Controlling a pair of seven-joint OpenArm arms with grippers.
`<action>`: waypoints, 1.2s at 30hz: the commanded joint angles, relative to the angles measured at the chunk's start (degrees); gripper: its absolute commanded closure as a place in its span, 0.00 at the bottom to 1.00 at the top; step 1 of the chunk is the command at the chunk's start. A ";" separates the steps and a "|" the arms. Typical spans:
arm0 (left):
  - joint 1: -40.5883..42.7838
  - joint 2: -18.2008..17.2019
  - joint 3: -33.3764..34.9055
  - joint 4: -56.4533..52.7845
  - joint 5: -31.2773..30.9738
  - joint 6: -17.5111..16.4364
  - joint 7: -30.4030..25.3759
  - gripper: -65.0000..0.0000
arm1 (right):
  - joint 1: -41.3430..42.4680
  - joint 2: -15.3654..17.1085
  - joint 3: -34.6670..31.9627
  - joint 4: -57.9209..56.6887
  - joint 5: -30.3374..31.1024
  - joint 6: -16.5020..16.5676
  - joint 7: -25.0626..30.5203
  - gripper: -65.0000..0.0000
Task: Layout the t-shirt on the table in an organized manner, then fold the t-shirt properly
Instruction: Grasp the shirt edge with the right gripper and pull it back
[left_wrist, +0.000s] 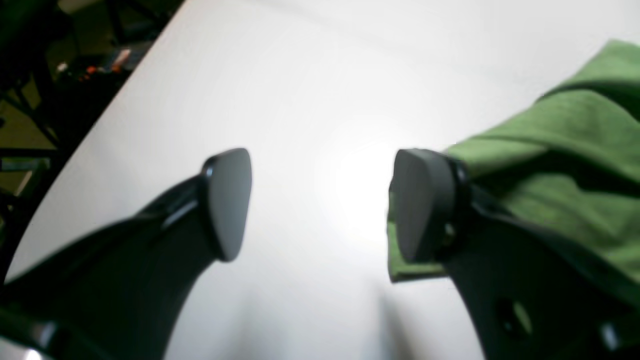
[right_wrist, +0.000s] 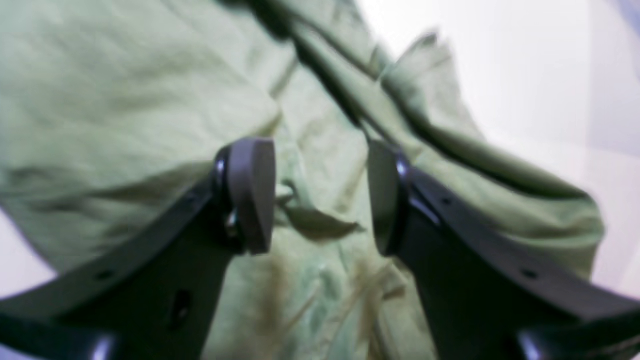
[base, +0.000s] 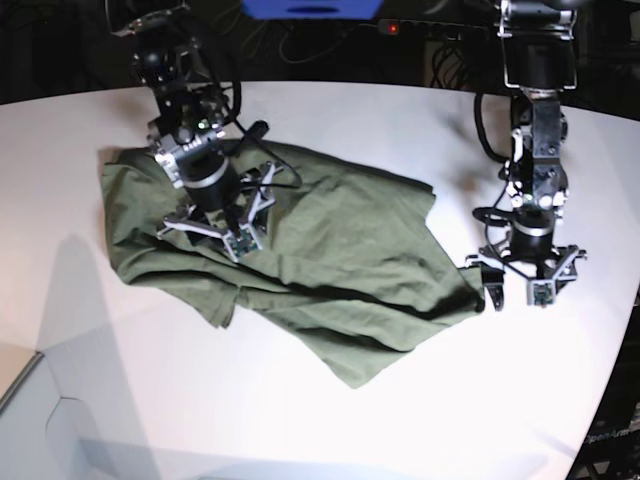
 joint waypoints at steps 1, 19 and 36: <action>-0.80 -0.61 -0.31 1.89 -0.07 0.23 -1.86 0.34 | 0.99 0.00 0.05 -0.12 -0.05 0.22 1.20 0.53; 1.04 -0.52 -4.70 2.42 -0.07 0.23 -1.86 0.34 | 4.16 -0.08 0.49 -8.56 -0.14 0.22 1.28 0.72; 2.54 -0.26 -7.87 5.76 -0.07 0.23 -1.86 0.34 | -3.14 0.00 0.49 7.88 -0.14 0.22 1.20 1.00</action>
